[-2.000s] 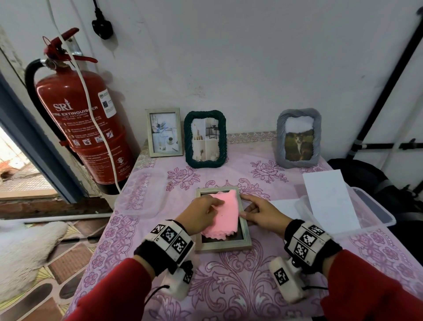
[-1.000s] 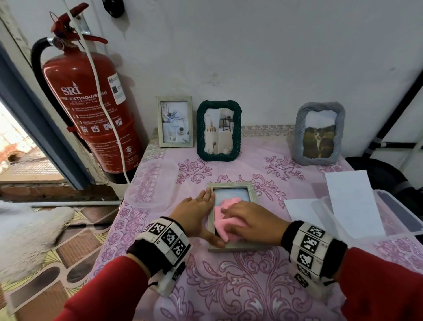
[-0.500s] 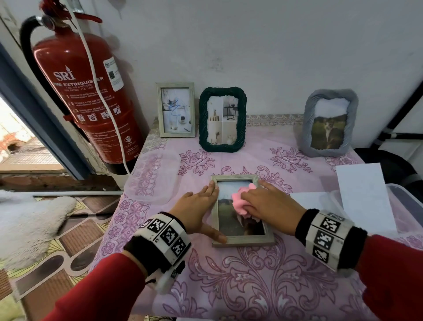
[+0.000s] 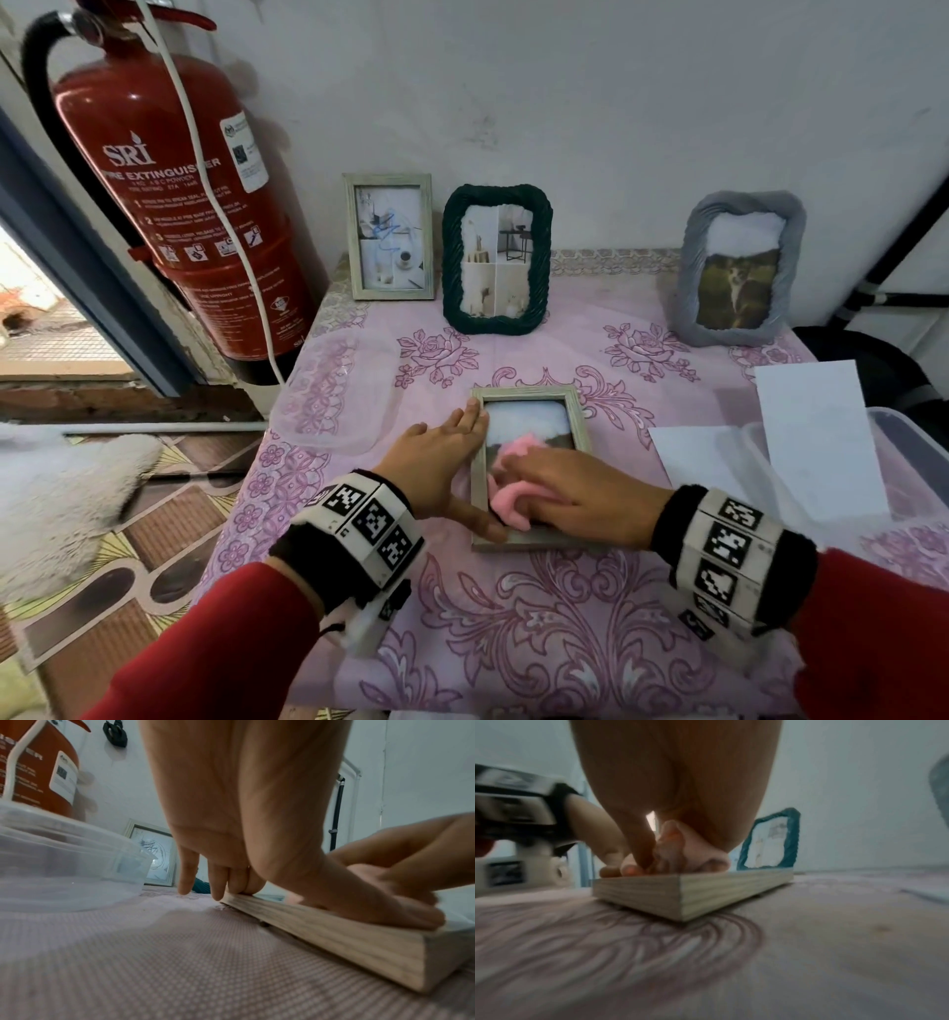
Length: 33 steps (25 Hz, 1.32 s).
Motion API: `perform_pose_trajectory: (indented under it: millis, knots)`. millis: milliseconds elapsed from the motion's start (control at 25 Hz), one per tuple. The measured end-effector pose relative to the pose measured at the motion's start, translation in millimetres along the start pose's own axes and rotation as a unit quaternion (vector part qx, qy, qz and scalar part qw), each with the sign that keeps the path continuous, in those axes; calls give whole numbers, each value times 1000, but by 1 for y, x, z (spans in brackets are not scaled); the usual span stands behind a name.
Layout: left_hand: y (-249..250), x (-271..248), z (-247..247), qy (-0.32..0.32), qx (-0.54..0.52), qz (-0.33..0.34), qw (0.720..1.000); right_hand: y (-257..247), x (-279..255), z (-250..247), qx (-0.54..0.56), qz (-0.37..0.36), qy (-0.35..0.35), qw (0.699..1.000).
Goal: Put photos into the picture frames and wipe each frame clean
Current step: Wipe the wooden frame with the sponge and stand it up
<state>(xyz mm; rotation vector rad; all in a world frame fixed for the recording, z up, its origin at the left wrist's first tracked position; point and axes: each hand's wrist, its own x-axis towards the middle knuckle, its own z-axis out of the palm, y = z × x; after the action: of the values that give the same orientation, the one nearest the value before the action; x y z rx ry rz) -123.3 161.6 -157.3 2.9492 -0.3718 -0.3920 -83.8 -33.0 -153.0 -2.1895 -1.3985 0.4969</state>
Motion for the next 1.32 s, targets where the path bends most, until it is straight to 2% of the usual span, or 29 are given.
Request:
perform_pose_trajectory:
  millis: [80, 200, 280, 400, 520, 640, 800, 920, 1040, 1200, 1320]
  knots:
    - [-1, 0, -1, -1, 14, -2, 1000, -3, -18, -2, -5, -3, -9, 1000]
    - [0, -1, -2, -6, 15, -1, 1000, 3, -37, -12, -141, 26, -22, 989]
    - [0, -1, -2, -3, 13, 3, 1000, 7, -36, -15, -228, 57, -27, 972]
    - [1, -1, -1, 0, 5, 6, 1000, 14, -25, -14, -267, 83, -4, 960]
    - [2, -1, -1, 1, -2, 8, 1000, 20, -3, -20, -247, 110, -6, 963]
    - [4, 1, -1, 3, -8, 3, 1000, 25, 15, -24, -129, 135, 18, 982]
    - [5, 1, -2, -3, -3, -2, 1000, 18, 6, -8, -65, 83, 4, 994]
    - [4, 0, -3, -7, -3, 1, 1000, 11, -14, 2, -59, 34, 12, 998]
    - [5, -1, -4, -12, 4, 0, 1000, 9, -38, 3, -175, 32, -2, 984]
    - [4, -2, -3, -15, -1, 2, 1000, 4, -47, -5, -327, 28, 68, 942]
    - [5, -2, -3, -13, -4, 2, 1000, 10, -30, -4, -354, 59, 23, 933]
